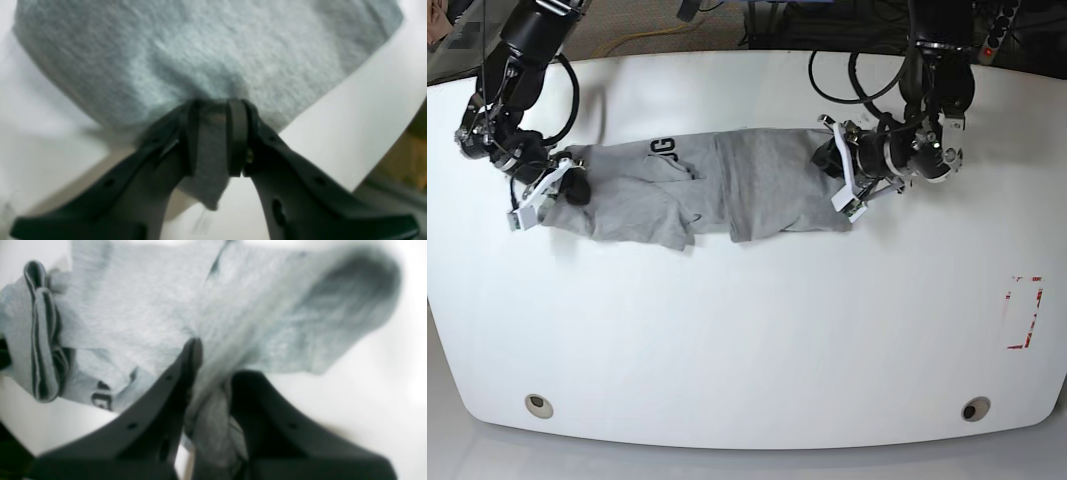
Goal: Fold the T-shirt properly
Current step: 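Fold the shirt in half, bringing the left gripper's end onto the right gripper's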
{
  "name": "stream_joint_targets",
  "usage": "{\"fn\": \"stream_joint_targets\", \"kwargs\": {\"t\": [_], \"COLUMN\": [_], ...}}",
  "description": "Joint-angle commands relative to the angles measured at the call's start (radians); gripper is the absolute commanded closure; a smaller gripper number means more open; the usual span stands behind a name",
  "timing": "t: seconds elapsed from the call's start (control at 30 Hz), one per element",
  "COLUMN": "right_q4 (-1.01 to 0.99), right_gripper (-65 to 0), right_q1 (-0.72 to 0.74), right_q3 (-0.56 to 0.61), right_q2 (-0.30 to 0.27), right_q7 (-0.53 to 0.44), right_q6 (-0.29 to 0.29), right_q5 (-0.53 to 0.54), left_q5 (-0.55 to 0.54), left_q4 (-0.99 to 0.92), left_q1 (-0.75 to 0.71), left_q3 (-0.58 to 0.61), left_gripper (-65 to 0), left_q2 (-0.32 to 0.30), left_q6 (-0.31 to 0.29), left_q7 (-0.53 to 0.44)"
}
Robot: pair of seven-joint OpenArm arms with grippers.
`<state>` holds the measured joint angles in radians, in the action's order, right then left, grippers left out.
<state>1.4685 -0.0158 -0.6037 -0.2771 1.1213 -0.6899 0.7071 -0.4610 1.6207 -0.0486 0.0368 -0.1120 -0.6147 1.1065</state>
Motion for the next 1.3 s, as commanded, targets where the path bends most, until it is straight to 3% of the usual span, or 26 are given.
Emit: {"fn": "stream_joint_targets", "kwargs": {"t": [0.0,0.17,0.3,0.47,0.73,1.03,1.13,1.2,1.27], "right_q4": [0.088,0.215,0.347,0.455,0.472,0.455,0.455,0.458,0.462], "right_gripper": [0.0,0.0,0.0,0.0,0.0,-0.6,-11.7,-25.4,-33.8], "right_q1": [0.017,0.020,0.018,0.018,0.058,0.073,0.073,0.072,0.070], "right_q3": [-0.008,-0.008,-0.003,0.120,0.285,0.532,0.598,0.620,0.627], "right_q2": [-0.050,-0.089,-0.084,-0.080,0.002,0.042,0.066,0.098,0.114], "right_q7": [-0.014,0.053,0.084,0.104,0.101,0.033,0.019,0.019,0.019], "right_q6": [-0.008,-0.008,-0.008,-0.008,-0.008,-0.008,-0.008,-0.008,-0.008], "right_q5": [0.027,0.027,0.027,0.030,0.004,-0.327,-0.449,-0.518,-0.541], "left_q5": [0.048,0.173,0.262,0.367,0.385,0.385,0.384,0.382,0.382], "left_q4": [-0.021,-0.076,-0.141,-0.234,-0.256,-0.254,-0.254,-0.253,-0.241], "left_q1": [0.040,0.088,0.091,0.092,0.092,0.092,0.092,0.092,0.094], "left_q3": [0.022,0.101,0.176,0.236,0.236,0.231,0.231,0.217,0.200], "left_gripper": [-12.4,-12.5,-12.5,-12.5,-12.5,-12.5,-12.5,-12.6,-12.8], "left_q2": [0.021,0.125,0.191,0.269,0.269,0.269,0.269,0.269,0.269], "left_q6": [-0.001,-0.001,-0.001,-0.001,-0.001,-0.001,-0.001,-0.001,-0.001], "left_q7": [-0.015,-0.052,-0.128,-0.207,-0.240,-0.240,-0.242,-0.243,-0.243]}}
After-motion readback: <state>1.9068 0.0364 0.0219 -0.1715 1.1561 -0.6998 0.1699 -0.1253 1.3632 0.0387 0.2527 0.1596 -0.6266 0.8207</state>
